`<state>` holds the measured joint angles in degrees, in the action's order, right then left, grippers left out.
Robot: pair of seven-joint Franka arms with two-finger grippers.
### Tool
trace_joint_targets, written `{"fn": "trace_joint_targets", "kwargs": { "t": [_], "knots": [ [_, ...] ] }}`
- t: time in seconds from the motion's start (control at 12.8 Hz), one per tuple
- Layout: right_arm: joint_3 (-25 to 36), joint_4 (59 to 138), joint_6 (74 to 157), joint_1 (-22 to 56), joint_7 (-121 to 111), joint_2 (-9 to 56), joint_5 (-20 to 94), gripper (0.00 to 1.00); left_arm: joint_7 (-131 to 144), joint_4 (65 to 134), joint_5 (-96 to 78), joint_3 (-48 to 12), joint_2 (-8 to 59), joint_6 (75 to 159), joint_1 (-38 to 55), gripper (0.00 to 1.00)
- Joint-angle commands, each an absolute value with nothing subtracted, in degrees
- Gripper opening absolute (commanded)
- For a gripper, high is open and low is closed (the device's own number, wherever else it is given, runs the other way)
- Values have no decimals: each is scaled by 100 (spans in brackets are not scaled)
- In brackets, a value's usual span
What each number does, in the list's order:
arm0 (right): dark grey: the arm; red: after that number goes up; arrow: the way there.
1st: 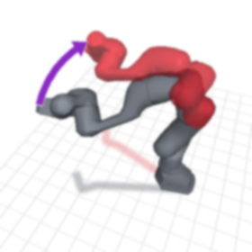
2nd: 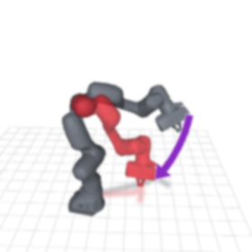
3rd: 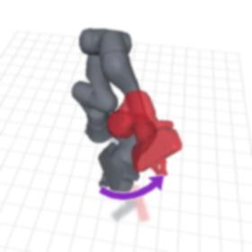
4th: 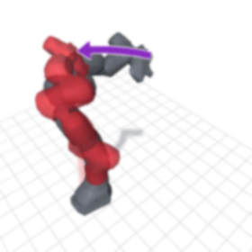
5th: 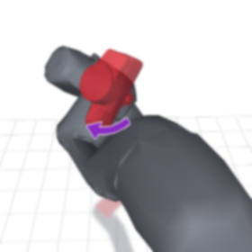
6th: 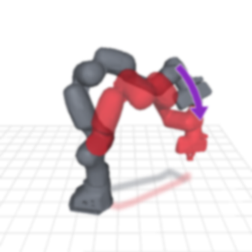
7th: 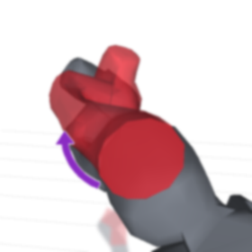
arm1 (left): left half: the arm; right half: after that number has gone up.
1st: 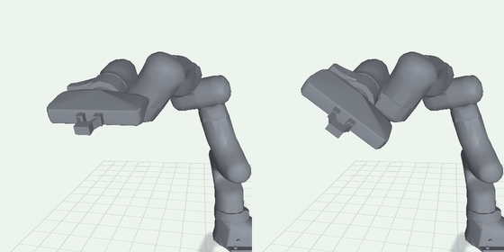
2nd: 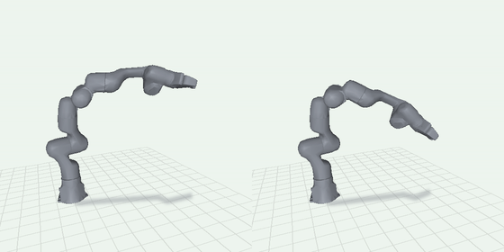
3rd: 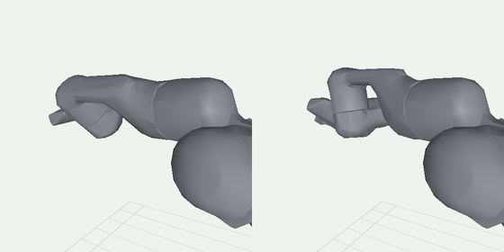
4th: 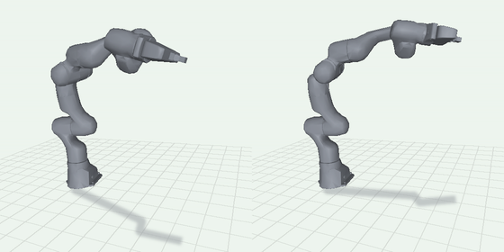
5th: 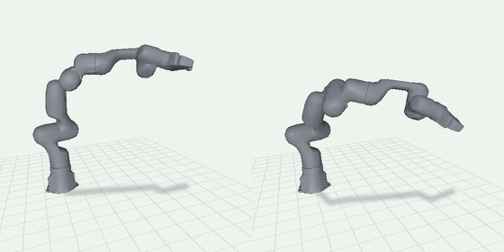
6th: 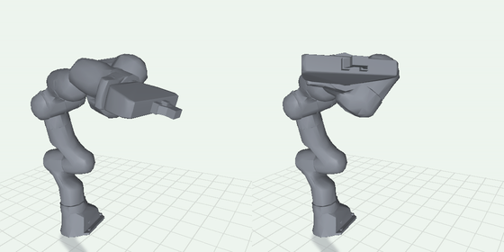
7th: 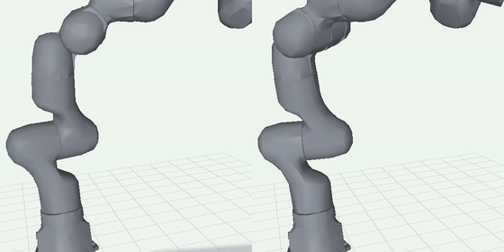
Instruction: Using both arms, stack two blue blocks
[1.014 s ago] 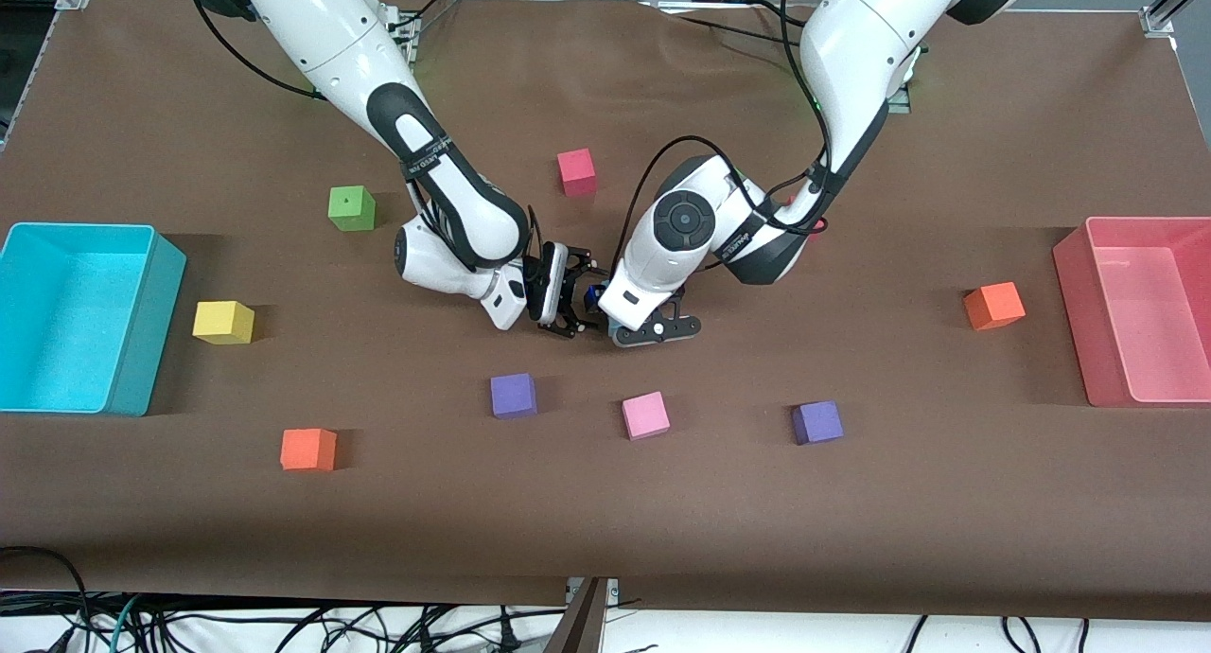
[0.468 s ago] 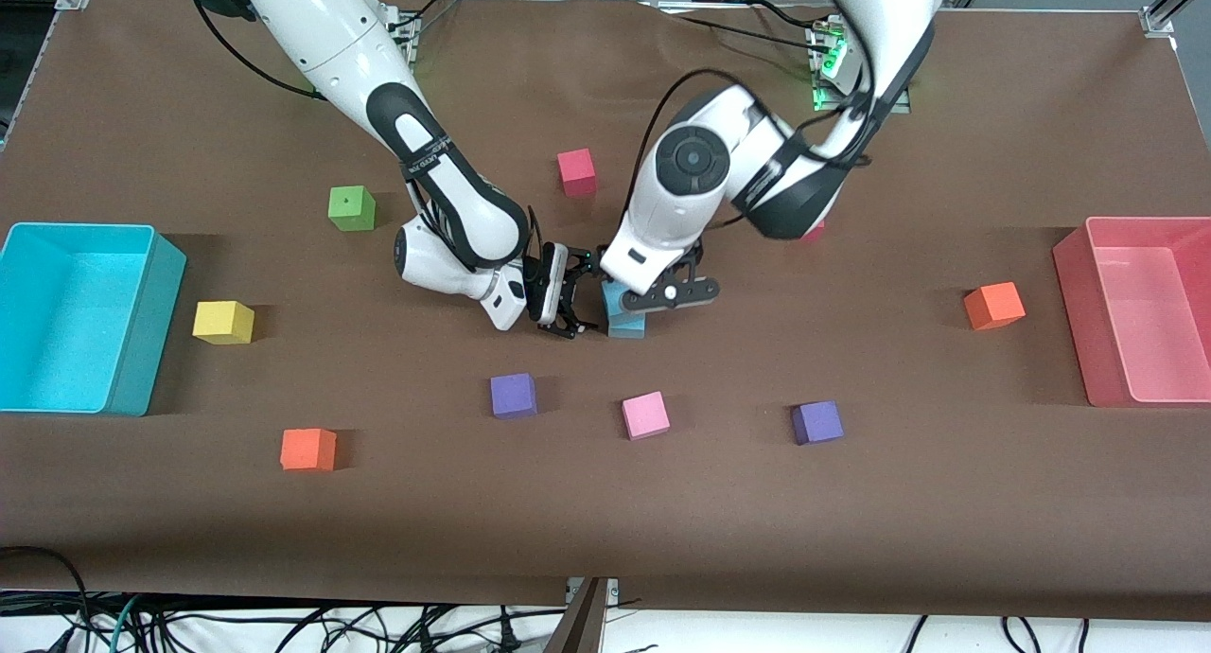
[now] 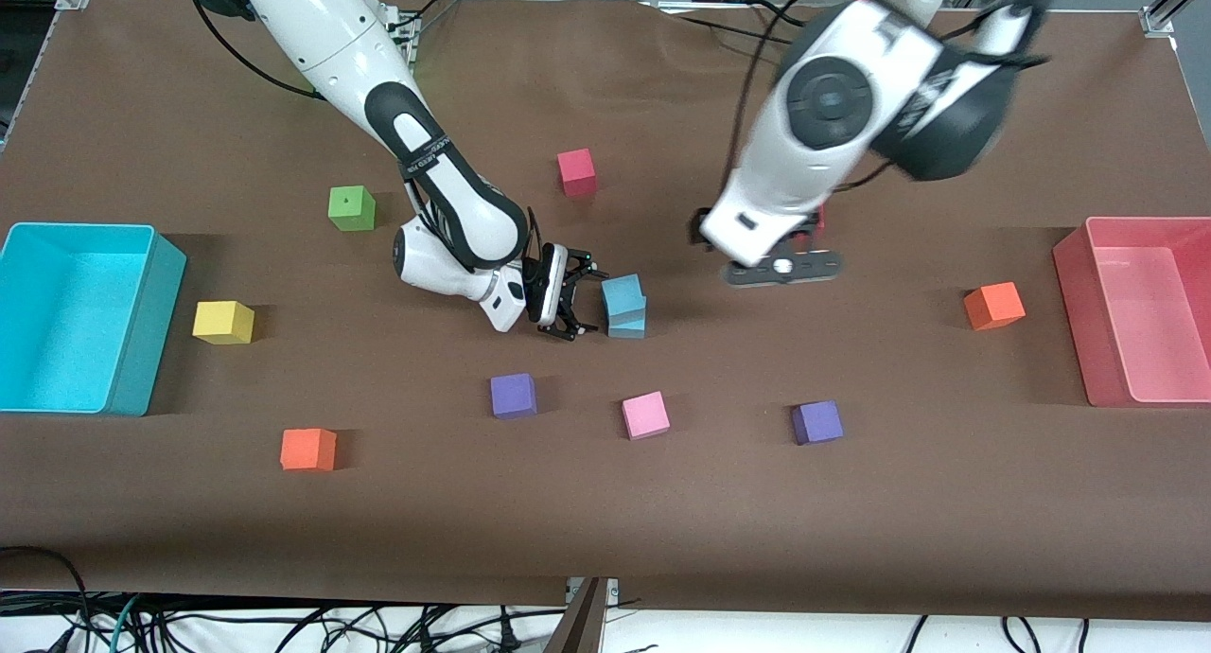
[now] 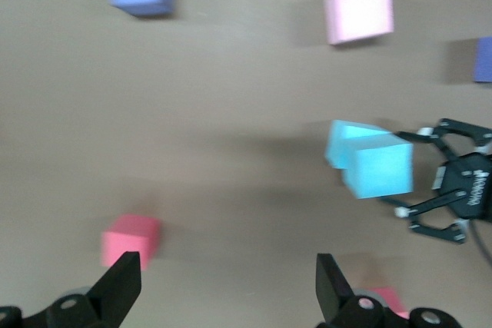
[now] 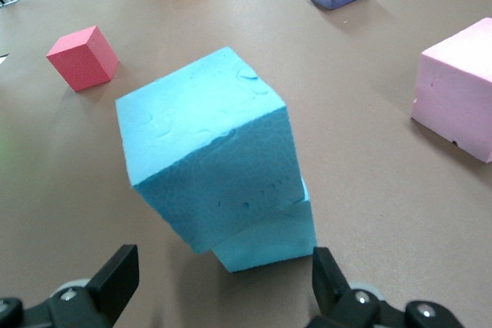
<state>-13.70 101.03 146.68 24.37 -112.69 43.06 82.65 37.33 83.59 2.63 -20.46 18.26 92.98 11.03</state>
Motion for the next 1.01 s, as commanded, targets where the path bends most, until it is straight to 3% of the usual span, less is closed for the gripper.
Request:
{"fn": "trace_joint_targets", "kwargs": {
  "t": [0.0,0.47,0.62,0.94],
  "knots": [
    [-1380,10107,14713,2443,-11417,4237,8367,100,2720,8560,141,-2022,1127,8808,687,100],
    [-1362,10186,14713,2435,-11514,4192,8367,100,950,9307,167,-1812,-165,8560,-395,100],
    [-1362,10230,14704,2435,-11593,4166,8367,100,679,9421,132,-1338,-237,8604,-378,100],
    [-1327,10327,14704,2408,-11733,4122,8367,100,18,9615,158,-1021,-281,8815,-369,100]
  ]
}}
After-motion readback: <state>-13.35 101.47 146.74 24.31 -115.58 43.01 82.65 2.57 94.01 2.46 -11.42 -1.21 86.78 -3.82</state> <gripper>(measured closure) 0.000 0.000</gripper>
